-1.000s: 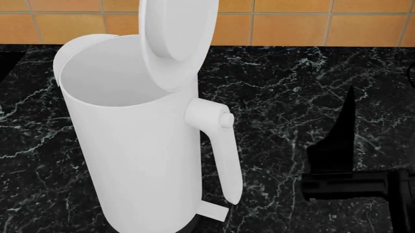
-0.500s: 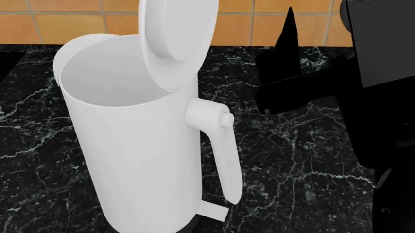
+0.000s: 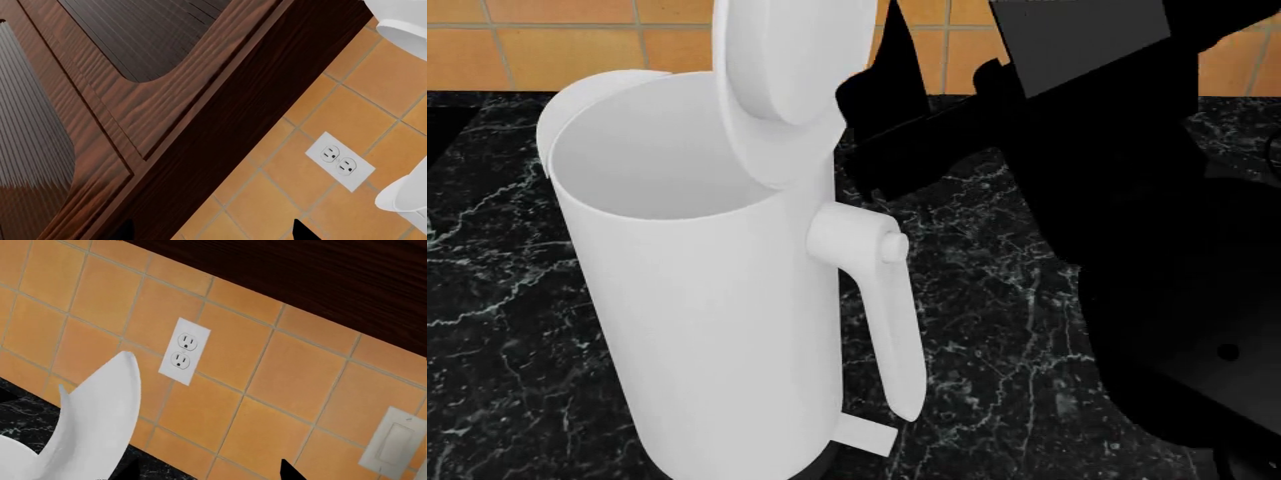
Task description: Close the lid of the electric kettle.
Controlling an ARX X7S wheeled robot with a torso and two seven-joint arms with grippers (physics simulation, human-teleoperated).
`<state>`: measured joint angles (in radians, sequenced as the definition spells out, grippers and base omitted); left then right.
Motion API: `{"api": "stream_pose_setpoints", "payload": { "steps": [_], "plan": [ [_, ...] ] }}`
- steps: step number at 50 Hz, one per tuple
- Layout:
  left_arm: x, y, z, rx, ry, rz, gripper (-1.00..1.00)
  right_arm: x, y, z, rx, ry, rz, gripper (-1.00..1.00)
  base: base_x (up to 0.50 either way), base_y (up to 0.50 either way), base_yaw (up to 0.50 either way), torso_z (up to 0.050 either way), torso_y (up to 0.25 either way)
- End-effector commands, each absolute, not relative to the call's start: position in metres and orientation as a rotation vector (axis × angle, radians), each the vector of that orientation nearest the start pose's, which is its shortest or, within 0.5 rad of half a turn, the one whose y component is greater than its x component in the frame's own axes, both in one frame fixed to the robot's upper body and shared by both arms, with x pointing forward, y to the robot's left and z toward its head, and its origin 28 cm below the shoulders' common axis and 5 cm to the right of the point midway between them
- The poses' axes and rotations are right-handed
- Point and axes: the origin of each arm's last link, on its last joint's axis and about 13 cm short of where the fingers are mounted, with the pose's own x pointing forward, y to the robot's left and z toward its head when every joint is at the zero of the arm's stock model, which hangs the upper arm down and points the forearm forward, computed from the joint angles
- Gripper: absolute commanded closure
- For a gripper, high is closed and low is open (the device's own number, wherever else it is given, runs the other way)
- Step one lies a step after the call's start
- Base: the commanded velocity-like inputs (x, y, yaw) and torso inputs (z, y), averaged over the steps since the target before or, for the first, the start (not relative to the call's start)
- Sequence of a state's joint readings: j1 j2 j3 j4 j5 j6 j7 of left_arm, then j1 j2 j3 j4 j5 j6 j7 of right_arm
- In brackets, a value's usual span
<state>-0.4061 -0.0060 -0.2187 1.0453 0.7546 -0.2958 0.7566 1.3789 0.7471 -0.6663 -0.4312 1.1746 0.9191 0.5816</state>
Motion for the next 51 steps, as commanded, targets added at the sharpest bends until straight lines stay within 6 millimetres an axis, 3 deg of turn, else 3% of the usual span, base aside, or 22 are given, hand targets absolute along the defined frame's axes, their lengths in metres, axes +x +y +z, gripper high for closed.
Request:
{"api": "stream_pose_setpoints", "payload": {
  "steps": [1,19,37,51],
  "plan": [
    [0.147,0.267,0.257,0.866,-0.715,0.184,-1.0,0.277,-0.103,0.326,-0.393,-0.224,0.318,-1.0,0.0,0.0,0.0,0.0,0.0],
    [0.146,0.266,0.251,0.856,-0.703,0.206,-1.0,0.281,-0.097,0.326,-0.431,-0.245,0.361,-1.0,0.0,0.0,0.0,0.0,0.0],
    [0.147,0.266,0.252,0.86,-0.7,0.2,-1.0,0.258,-0.115,0.375,-0.357,-0.423,0.25,-1.0,0.0,0.0,0.0,0.0,0.0],
    [0.147,0.267,0.256,0.862,-0.706,0.187,-1.0,0.244,-0.118,0.378,-0.349,-0.464,0.224,-1.0,0.0,0.0,0.0,0.0,0.0]
  ]
}}
